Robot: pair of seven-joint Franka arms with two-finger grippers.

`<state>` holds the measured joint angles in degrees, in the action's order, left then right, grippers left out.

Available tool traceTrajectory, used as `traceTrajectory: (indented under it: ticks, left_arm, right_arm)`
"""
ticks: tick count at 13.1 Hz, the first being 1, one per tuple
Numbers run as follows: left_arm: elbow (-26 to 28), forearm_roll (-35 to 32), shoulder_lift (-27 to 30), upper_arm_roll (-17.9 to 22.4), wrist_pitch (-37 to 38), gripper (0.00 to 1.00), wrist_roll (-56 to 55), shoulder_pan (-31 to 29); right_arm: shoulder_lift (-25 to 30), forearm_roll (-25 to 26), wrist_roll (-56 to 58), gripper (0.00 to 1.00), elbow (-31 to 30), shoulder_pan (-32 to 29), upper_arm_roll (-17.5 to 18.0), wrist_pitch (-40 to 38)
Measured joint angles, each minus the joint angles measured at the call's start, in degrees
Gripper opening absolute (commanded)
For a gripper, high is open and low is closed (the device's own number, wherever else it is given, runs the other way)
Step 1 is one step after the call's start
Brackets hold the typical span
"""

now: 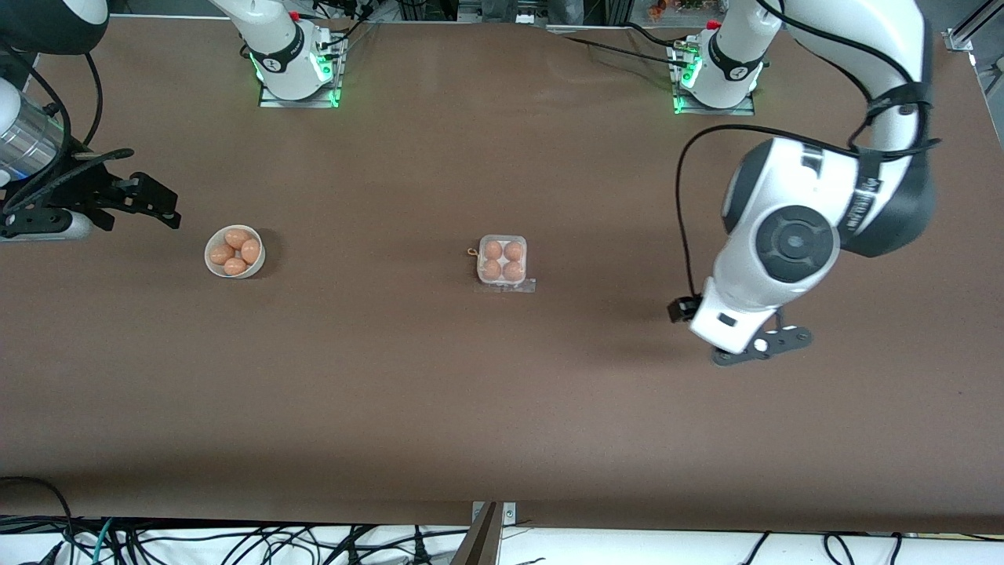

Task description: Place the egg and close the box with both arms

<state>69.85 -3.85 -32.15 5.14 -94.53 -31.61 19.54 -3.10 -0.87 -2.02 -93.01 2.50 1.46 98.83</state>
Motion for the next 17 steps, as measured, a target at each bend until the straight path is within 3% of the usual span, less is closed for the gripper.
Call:
traceTrajectory:
  ticks: [4, 8, 17]
  left_arm:
    - [-0.91, -0.02, 5.47, 0.06, 1.27, 1.00, 12.62, -8.83]
    - [-0.08, -0.02, 12.10, -0.04, 2.66, 1.00, 17.45, -14.64]
    - [17.62, -0.02, 24.50, -0.06, 2.76, 1.00, 28.88, -19.12]
  right_arm:
    - [0.00, 0.03, 0.00, 1.00, 0.02, 0.00, 0.00, 0.02]
    - [0.00, 0.13, 0.00, 1.00, 0.03, -0.01, -0.01, 0.03]
    - [0.00, 0.48, -0.01, 1.00, 0.03, -0.02, -0.01, 0.04]
